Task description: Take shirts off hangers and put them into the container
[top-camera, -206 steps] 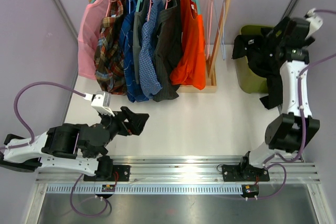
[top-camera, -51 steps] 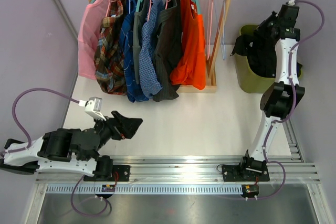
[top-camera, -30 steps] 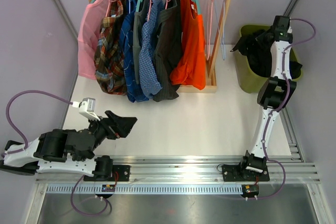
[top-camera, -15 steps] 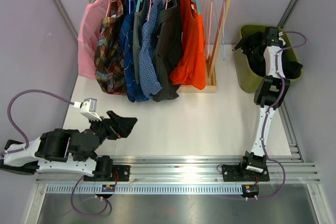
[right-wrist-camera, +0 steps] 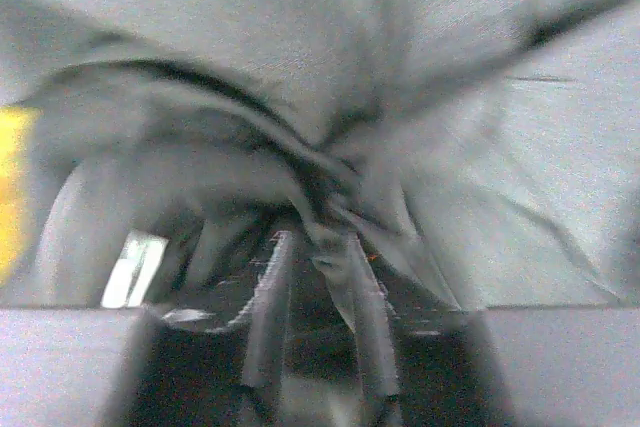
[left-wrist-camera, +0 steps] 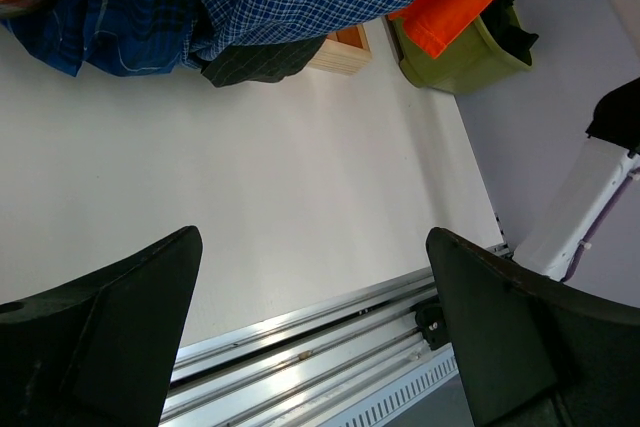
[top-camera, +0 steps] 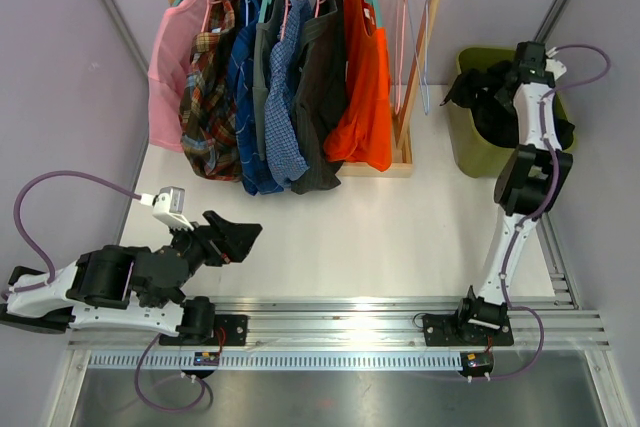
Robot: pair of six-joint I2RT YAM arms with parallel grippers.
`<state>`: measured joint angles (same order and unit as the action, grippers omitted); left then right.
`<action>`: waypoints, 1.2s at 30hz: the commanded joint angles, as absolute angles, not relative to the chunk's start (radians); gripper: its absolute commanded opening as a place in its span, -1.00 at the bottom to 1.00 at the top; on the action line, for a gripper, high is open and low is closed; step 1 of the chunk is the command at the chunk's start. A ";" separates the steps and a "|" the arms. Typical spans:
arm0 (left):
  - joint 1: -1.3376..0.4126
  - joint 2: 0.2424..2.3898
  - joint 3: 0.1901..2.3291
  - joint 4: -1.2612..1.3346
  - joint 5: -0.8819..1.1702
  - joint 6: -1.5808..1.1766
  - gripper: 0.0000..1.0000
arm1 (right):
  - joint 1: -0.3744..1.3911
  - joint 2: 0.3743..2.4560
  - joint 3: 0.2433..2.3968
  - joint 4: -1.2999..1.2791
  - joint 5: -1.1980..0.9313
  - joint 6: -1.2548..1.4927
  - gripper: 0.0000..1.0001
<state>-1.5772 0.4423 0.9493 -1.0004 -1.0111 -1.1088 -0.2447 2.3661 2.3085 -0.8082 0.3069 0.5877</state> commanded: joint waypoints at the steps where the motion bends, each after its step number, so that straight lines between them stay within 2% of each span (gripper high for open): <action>1: -1.577 0.446 0.976 -0.942 -1.048 -1.097 0.98 | -0.261 2.073 2.215 -0.600 0.330 0.531 -0.22; 3: -1.575 0.440 0.970 -0.933 -1.046 -1.086 0.98 | -0.261 2.011 2.194 -0.571 0.258 0.488 0.16; 5: -1.577 0.434 0.954 -0.911 -1.046 -1.075 0.98 | -0.262 2.040 2.337 -0.662 0.076 0.447 0.30; 7: -1.577 0.428 0.946 -0.887 -1.043 -1.066 0.98 | -0.262 2.126 2.468 -0.806 -0.147 0.439 0.57; 8: -1.577 0.426 0.945 -0.882 -1.043 -1.062 0.98 | -0.250 2.160 2.593 -0.862 -0.194 0.452 0.61; 10: -1.577 0.425 0.942 -0.876 -1.039 -1.058 0.98 | -0.223 2.230 2.704 -0.977 -0.244 0.433 0.71; 16: -1.577 0.400 0.942 -0.923 -1.023 -1.088 0.98 | -0.158 2.186 2.548 -0.946 -0.296 0.426 0.73; 30: -1.577 0.341 0.897 -0.934 -1.006 -1.118 0.98 | -0.069 2.210 2.503 -1.046 0.035 0.353 0.72; 36: -1.577 0.313 0.884 -0.940 -1.008 -1.126 0.98 | -0.055 2.275 2.467 -1.019 0.061 0.356 0.64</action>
<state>-1.5772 0.3340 0.8898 -0.9516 -0.9947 -1.0977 -0.0715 2.2292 2.4756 -1.0363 0.0074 0.3752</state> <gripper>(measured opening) 0.987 0.833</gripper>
